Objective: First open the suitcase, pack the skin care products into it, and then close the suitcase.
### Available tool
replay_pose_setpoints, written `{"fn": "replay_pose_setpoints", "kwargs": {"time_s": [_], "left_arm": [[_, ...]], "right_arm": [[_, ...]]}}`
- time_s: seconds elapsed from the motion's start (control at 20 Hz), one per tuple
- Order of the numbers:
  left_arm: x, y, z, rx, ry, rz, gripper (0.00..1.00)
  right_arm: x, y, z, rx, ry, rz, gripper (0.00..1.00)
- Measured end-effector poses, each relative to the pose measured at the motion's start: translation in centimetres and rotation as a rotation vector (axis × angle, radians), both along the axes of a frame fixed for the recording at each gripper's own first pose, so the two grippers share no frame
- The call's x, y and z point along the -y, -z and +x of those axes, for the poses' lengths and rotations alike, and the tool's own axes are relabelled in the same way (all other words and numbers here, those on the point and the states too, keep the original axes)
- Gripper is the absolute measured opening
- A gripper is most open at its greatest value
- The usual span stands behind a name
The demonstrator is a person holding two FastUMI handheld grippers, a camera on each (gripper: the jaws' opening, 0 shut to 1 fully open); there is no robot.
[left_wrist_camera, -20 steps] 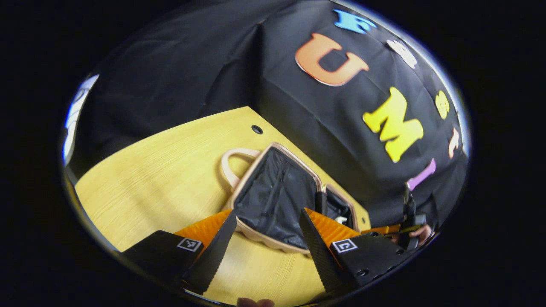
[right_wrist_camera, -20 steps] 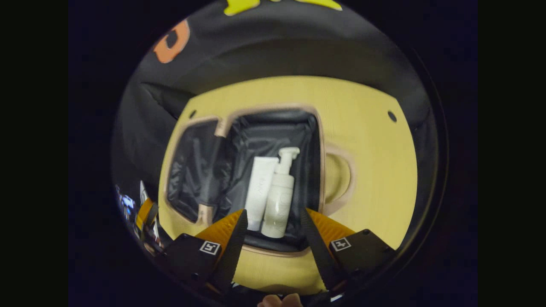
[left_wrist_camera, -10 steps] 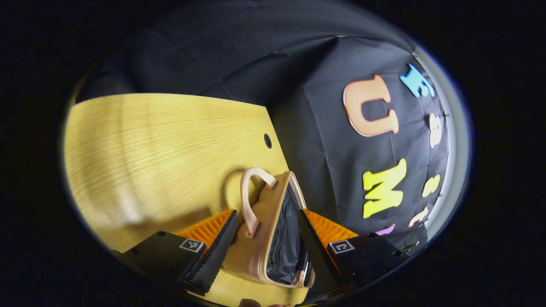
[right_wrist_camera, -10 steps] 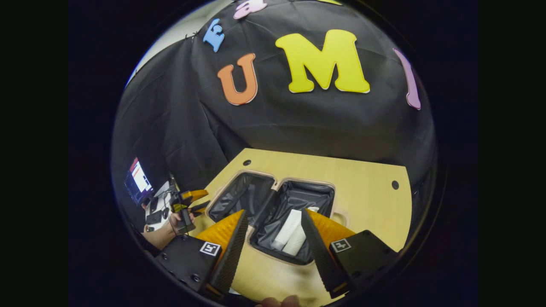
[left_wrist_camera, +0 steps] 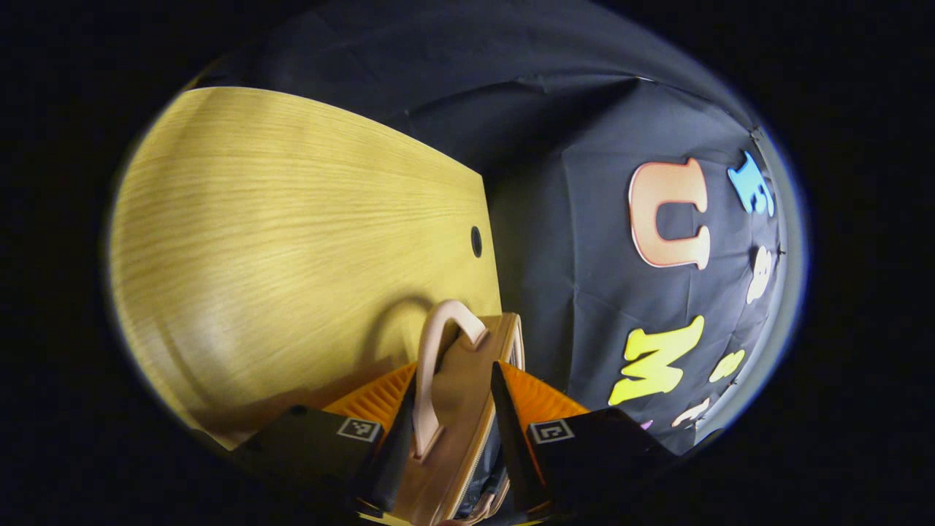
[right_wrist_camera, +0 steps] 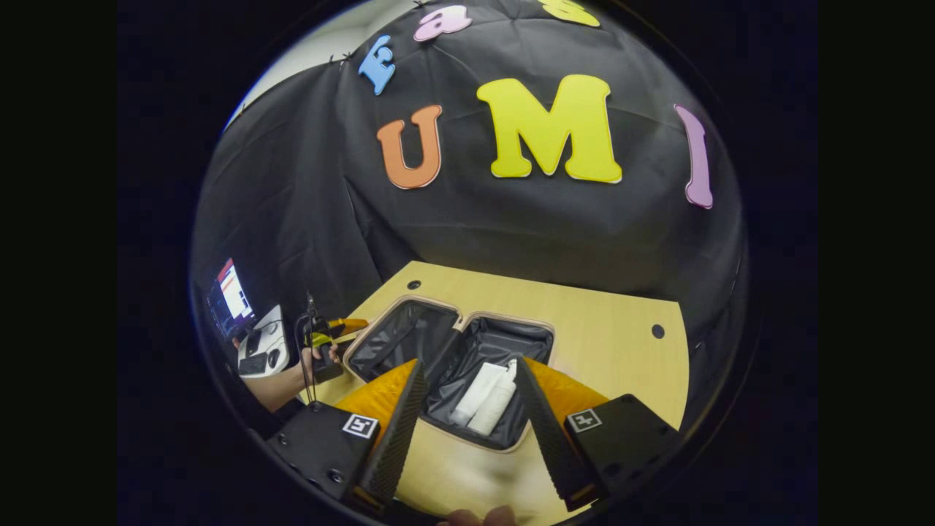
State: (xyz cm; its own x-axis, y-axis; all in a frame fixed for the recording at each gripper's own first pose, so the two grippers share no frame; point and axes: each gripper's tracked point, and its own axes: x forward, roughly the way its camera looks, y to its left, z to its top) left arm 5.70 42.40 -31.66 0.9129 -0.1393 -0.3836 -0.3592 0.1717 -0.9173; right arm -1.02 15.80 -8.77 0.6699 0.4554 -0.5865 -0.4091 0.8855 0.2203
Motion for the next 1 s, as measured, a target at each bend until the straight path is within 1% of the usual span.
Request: {"fn": "replay_pose_setpoints", "kwargs": {"time_s": [0.05,0.1,0.15,0.2,0.25,0.3,0.35,0.5,0.55,0.65,0.8,0.9,0.95,1.0], "left_arm": [[-0.3,0.0,0.1,-0.007,-0.021,-0.021,0.63],[-0.4,0.2,0.0,-0.021,-0.04,-0.043,0.47],[-0.5,0.0,-0.2,-0.028,-0.056,-0.055,0.4],[-0.3,0.0,-0.2,-0.04,-0.069,-0.054,0.35],[-0.2,-0.4,-0.2,-0.04,-0.079,-0.046,0.21],[-0.2,-1.3,0.0,-0.029,-0.08,-0.033,0.15],[0.0,-2.7,0.1,-0.015,-0.082,-0.015,0.11],[0.9,-8.4,1.2,0.059,-0.074,0.064,0.1],[1.9,-10.8,1.6,0.093,-0.058,0.093,0.1],[4.5,-15.2,2.1,0.144,-0.018,0.188,0.11],[10.1,-20.7,2.4,0.209,0.048,0.36,0.12],[15.4,-23.7,2.5,0.243,0.101,0.467,0.12],[18.0,-24.7,2.5,0.25,0.126,0.535,0.12],[20.5,-25.3,2.3,0.254,0.141,0.611,0.11]], "right_arm": [[0.2,-0.2,-0.4,0.01,-0.003,-0.003,0.71],[0.3,-0.3,-0.7,0.02,-0.006,-0.009,0.75],[0.6,-0.3,-1.0,0.032,-0.01,-0.019,0.75],[0.8,-0.3,-1.3,0.043,-0.014,-0.029,0.71],[1.1,-0.5,-1.5,0.058,-0.015,-0.034,0.71],[1.2,-0.8,-1.6,0.076,-0.015,-0.032,0.75],[1.6,-1.4,-1.5,0.095,-0.008,-0.024,0.75],[2.9,-2.8,-1.4,0.125,0.016,0.026,0.76],[3.7,-3.2,-1.4,0.129,0.026,0.044,0.76],[5.5,-4.0,-0.8,0.16,0.061,0.065,0.76],[10.0,-4.8,0.8,0.252,0.151,0.03,0.75],[13.3,-5.3,1.6,0.322,0.217,-0.003,0.75],[14.8,-5.9,1.9,0.352,0.243,-0.012,0.75],[16.3,-6.4,2.2,0.384,0.262,-0.021,0.7]]}}
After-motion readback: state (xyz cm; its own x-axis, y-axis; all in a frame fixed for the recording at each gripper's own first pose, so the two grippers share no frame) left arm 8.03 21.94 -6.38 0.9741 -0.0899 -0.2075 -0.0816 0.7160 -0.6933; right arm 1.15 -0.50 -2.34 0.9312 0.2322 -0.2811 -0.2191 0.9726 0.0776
